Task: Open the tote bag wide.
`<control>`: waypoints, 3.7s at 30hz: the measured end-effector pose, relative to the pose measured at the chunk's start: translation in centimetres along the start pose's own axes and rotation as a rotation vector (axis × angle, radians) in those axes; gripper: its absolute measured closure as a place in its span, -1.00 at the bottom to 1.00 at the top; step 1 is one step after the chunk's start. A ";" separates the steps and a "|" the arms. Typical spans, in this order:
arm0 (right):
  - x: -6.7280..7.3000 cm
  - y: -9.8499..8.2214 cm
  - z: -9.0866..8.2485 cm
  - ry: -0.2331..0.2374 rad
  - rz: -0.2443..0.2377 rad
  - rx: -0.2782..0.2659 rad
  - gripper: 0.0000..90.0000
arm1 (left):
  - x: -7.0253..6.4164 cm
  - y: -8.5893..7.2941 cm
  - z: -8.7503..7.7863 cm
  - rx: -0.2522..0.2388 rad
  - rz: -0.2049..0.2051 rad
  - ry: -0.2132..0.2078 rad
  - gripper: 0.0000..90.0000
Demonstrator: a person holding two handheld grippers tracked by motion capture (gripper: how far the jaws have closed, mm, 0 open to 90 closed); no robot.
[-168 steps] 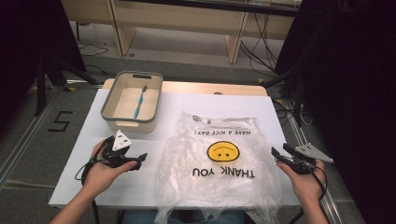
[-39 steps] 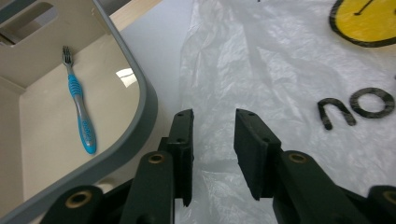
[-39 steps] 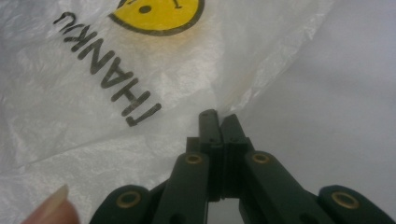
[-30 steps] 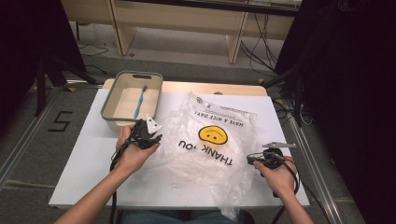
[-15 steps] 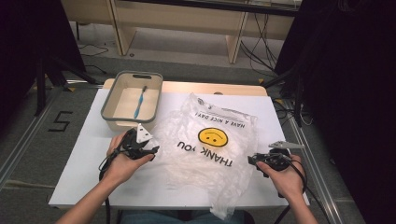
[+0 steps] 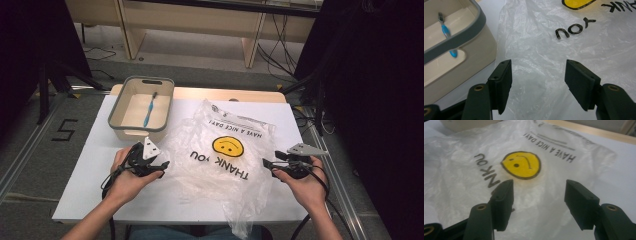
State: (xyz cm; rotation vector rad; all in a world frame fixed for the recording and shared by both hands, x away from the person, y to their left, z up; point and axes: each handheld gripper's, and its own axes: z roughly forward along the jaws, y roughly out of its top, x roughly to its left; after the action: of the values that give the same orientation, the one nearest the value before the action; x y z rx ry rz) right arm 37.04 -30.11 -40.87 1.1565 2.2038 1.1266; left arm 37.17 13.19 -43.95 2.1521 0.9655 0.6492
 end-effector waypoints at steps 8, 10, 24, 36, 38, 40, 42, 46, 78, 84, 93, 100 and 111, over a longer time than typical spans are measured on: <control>2.7 0.8 2.8 0.112 -0.063 0.031 -0.04 | -0.7 0.1 -0.5 -0.022 0.013 -0.017 -0.18; 3.4 1.1 3.5 0.132 -0.082 0.037 -0.03 | -1.1 0.2 -0.7 -0.023 0.024 -0.025 -0.17; 8.4 1.7 8.0 0.303 -0.184 0.127 0.01 | -3.7 -0.2 -0.4 0.039 0.089 -0.095 -0.06; 11.7 1.7 10.6 0.368 -0.273 0.196 -0.04 | -5.8 -0.6 0.9 0.081 0.135 -0.182 0.15; 11.8 1.7 11.0 0.369 -0.294 0.199 -0.04 | -6.1 -0.7 1.2 0.086 0.142 -0.195 0.19; 11.9 1.7 11.4 0.366 -0.302 0.209 -0.04 | -6.3 -0.9 1.5 0.098 0.147 -0.210 0.24; 12.0 1.5 12.0 0.365 -0.318 0.228 -0.03 | -6.5 -1.0 1.8 0.101 0.149 -0.215 0.33; 12.1 1.3 12.6 0.358 -0.323 0.258 0.02 | -6.7 -1.1 2.5 0.110 0.140 -0.231 0.43; 11.1 1.9 12.3 0.303 -0.193 0.175 1.00 | -7.5 -1.5 3.4 0.136 0.171 -0.231 0.73; 10.3 3.4 10.7 0.270 -0.159 0.060 1.00 | -7.6 -1.5 3.4 0.137 0.180 -0.227 0.75; 9.8 6.1 8.5 0.219 -0.166 -0.099 1.00 | -7.8 -1.5 3.4 0.135 0.193 -0.215 0.75; 9.1 7.6 7.4 0.179 -0.142 -0.186 1.00 | -7.9 -1.5 3.4 0.130 0.194 -0.212 0.75; 8.7 9.3 7.3 0.161 -0.126 -0.246 1.00 | -8.0 -1.4 3.3 0.136 0.224 -0.195 0.71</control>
State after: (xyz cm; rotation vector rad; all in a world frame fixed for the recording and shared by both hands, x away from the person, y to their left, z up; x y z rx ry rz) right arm 41.43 -16.49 -37.58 0.8394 2.1439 1.4310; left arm 33.95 6.39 -48.38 2.4157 0.6877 0.4772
